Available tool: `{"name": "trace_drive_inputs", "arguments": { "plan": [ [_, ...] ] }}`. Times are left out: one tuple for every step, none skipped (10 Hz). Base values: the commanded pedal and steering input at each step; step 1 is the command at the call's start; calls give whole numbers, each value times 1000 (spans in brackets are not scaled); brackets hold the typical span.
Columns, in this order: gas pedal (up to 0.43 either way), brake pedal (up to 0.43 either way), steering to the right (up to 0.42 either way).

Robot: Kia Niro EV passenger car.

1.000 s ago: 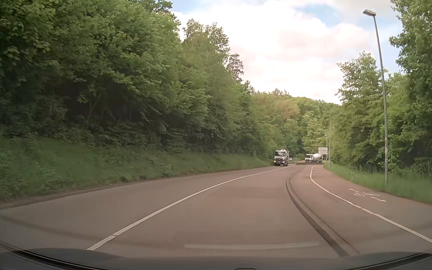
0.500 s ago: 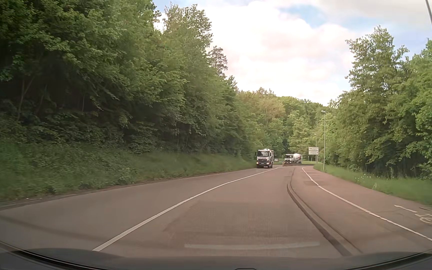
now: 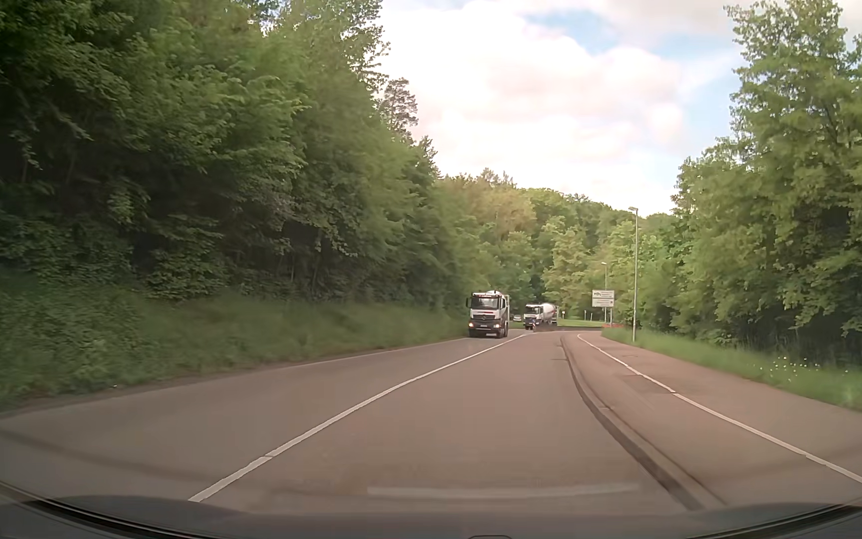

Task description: Follow the waypoints while adhering to traffic rules and regulations

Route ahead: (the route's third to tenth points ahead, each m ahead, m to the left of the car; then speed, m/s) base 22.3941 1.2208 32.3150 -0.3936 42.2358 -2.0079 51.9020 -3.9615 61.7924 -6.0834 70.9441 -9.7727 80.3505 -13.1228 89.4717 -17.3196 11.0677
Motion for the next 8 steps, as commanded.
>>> {"name": "trace_drive_inputs", "arguments": {
  "plan": [
    [20, 0, 61],
    [20, 0, 60],
    [20, 0, 59],
    [20, 0, 57],
    [20, 0, 51],
    [20, 0, 46],
    [20, 0, 41],
    [20, 0, 40]
  ]
}}
